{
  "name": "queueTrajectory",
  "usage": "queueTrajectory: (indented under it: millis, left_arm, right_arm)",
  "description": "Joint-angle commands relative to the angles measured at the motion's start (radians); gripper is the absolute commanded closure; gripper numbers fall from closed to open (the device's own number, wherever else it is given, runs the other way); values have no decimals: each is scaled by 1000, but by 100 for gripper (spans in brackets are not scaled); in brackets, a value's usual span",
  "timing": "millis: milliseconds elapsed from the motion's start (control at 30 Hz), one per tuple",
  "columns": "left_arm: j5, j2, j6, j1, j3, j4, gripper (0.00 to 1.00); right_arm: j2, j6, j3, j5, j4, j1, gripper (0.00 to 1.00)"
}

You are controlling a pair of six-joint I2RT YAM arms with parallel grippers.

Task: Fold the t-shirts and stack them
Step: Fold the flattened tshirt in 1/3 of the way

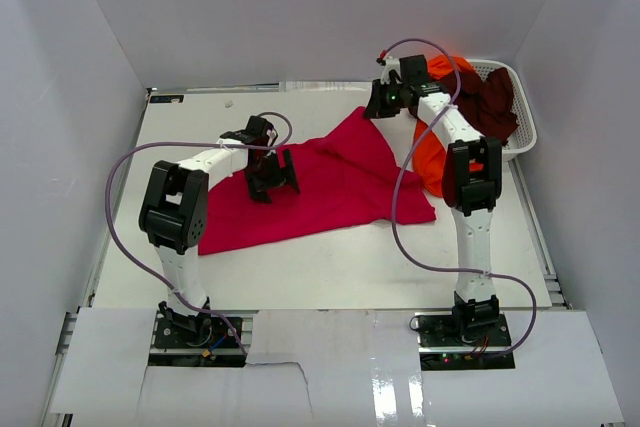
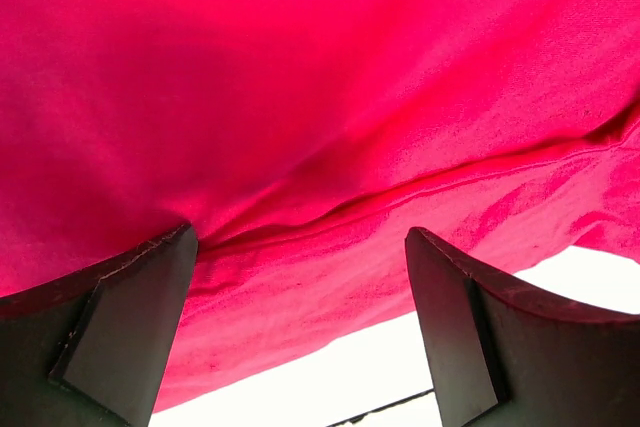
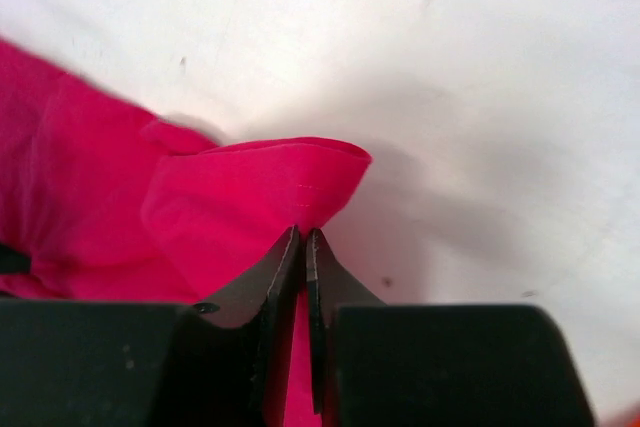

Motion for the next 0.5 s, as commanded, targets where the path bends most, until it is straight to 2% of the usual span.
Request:
queueTrajectory:
  millis: [0,100,133,200,233,467]
  left_arm:
    - [-16,-40,18,6,-19,-32,3]
    - [-8,-23,14,6,-24,-30,3]
    - [-8,-20,12,6,-28,-27,3]
    - [-7,-19,15,6,-36,-24,3]
    - [-8,-19,17,6,-38,-24,3]
    - [-14,-57,35,6,-80,-29,3]
  right_arm:
    - [48,22,87,-33,50,-39,86]
    - [65,25,96,-61,43,-40,80]
    - [72,24,96,-69,41,-40,81]
    - [82,25,89,-41,58,-40,91]
    - [85,27,87,-30,66,-40,92]
    - [144,50,159,5,119,-59,91]
